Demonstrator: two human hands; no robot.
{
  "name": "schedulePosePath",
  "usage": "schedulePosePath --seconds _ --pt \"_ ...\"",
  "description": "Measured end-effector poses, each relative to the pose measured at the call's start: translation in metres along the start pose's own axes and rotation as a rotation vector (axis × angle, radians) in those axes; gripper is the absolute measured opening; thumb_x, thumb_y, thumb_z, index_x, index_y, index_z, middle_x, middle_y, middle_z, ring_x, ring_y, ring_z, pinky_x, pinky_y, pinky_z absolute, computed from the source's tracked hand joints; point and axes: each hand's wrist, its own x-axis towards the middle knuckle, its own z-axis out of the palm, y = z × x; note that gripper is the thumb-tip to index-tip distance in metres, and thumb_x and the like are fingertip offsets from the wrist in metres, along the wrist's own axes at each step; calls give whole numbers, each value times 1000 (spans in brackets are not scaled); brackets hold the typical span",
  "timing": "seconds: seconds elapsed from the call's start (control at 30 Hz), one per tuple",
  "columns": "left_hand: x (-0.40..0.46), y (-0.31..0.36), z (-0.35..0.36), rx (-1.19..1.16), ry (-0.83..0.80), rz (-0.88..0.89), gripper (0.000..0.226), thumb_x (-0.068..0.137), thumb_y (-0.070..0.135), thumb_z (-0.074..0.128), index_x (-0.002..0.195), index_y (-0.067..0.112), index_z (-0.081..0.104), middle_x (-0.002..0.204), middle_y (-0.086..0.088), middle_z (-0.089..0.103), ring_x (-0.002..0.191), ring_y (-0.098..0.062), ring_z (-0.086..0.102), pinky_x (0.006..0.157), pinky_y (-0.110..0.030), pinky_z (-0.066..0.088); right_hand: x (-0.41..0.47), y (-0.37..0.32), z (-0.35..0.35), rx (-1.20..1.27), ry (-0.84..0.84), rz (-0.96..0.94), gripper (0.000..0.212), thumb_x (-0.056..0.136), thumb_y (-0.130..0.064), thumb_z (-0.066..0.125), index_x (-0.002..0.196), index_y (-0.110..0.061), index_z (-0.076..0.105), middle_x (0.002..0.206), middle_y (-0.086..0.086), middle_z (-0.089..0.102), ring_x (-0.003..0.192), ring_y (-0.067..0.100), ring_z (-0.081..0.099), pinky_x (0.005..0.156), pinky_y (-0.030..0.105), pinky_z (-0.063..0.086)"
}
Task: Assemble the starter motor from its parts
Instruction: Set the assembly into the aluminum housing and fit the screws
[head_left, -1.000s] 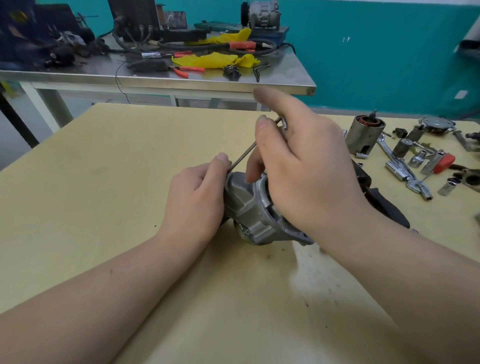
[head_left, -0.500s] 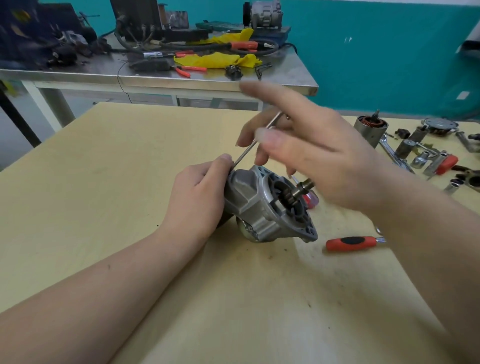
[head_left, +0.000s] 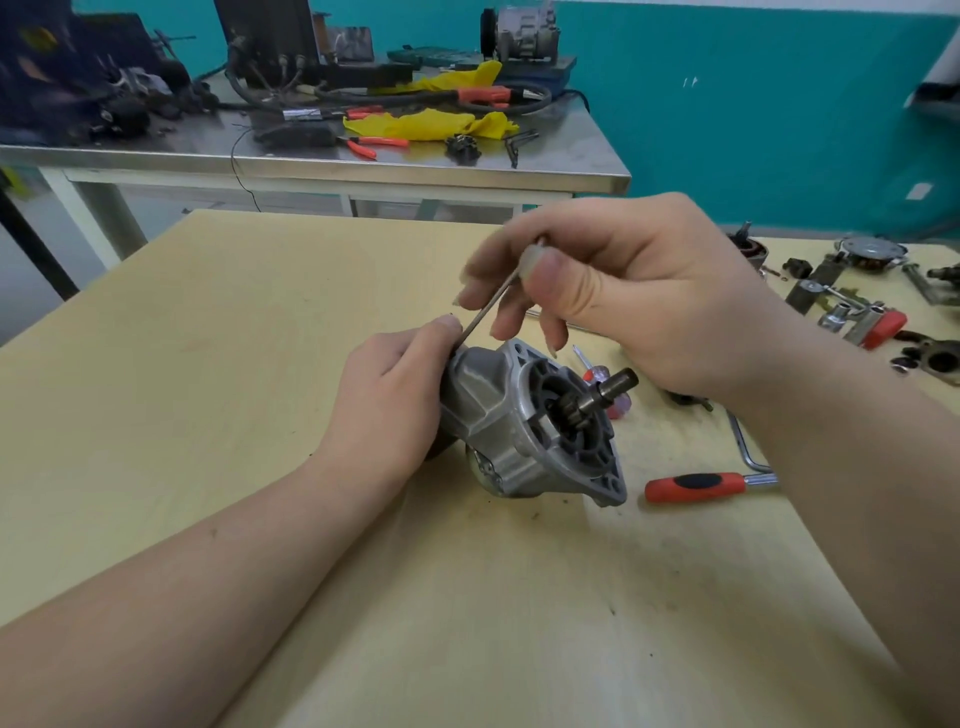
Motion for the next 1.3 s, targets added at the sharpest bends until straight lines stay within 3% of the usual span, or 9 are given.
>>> schedulePosePath --seconds 0.17,0.37,0.47,0.6,0.73,0.9,1.07,1.2,1.3 --pt "2 0 1 13 20 -10 67 87 61 56 76 -5 45 63 -8 34 60 -23 30 57 -51 26 -2 0 12 -118 209 -9 34 106 -23 57 92 0 78 76 6 74 68 20 70 63 19 48" --pt "-3 1 1 7 17 13 64 85 58 55 73 -4 43 60 -6 31 58 -23 27 57 -45 23 3 -6 27 91 422 244 47 109 -30 52 78 -6 77 60 12 68 46 20 55 44 19 40" --pt "-4 1 1 19 25 18 62 85 57 54 71 -2 41 61 -6 31 58 -23 27 57 -47 24 5 -8 27 151 402 309 43 108 -35 49 89 -11 79 61 10 70 47 19 57 44 20 42" --pt "-5 3 0 12 14 19 64 85 54 55 74 -7 41 64 -10 29 61 -26 25 55 -50 24 5 -8 22 183 310 251 31 109 -33 48 136 -28 61 66 18 70 49 23 61 45 25 46" --pt "-5 4 0 31 14 25 65 86 52 54 77 -11 43 68 -13 29 64 -37 24 53 -51 24 4 -6 12 166 143 130 20 110 -28 48 119 -25 66 73 21 69 55 33 64 46 34 49" --pt "-6 6 0 39 14 24 67 85 54 54 76 -12 45 70 -21 26 66 -46 26 54 -55 26 -1 -1 -3 142 -31 86 27 109 -19 44 132 -19 57 88 23 72 74 38 70 56 40 54" --pt "-6 6 1 15 22 12 69 83 56 55 78 -13 45 68 -12 31 63 -33 26 53 -52 24 1 2 -4 119 -15 61 14 106 -13 50 110 -5 62 87 23 74 76 36 75 57 44 56" --pt "-5 4 0 1 32 -2 70 84 58 55 80 -12 48 67 -11 34 63 -26 30 59 -53 27 1 4 5 29 159 73 21 107 -14 56 96 -5 72 79 16 75 68 32 74 50 42 52" --pt "-4 2 -1 -14 35 -13 77 85 67 50 81 -10 55 65 -10 42 61 -23 38 64 -44 31 0 3 9 -47 281 83 26 104 -24 62 94 -7 79 74 11 73 63 30 68 47 39 52"
